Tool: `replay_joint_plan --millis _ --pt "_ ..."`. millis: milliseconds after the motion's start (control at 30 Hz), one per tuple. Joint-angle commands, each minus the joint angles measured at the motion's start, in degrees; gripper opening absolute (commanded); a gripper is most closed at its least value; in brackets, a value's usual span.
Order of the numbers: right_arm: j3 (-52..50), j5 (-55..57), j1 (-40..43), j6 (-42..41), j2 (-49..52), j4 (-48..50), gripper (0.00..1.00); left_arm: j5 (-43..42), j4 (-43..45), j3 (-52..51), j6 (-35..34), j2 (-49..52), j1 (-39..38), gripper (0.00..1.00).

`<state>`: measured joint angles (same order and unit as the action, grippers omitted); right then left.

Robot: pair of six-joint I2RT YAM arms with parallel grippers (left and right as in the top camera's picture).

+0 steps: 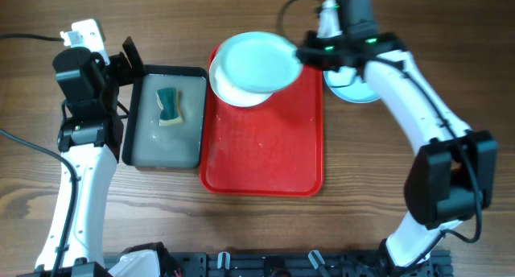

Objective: Clean dirty plates on tray and stack at the side
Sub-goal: 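Carry the blue plate right and lower it onto the other blue plate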

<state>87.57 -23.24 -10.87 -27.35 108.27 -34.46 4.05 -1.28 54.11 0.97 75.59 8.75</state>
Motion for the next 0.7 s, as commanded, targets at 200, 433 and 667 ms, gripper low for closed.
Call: replay_joint_plan --millis 200,433,667 --pt "-1.09 22.95 15.58 3.39 -1.75 -6.64 0.04 0.55 0.15 0.70 -0.55 -0.26 0.37 1.00" --pt "-7.91 24.33 19.63 3.17 -1.70 0.44 0.04 0.55 0.15 0.70 -0.55 -0.26 0.37 1.00" --pt "-8.57 24.37 19.63 3.17 -1.60 1.14 0.04 0.55 0.15 0.70 -0.55 -0.26 0.37 1.00"
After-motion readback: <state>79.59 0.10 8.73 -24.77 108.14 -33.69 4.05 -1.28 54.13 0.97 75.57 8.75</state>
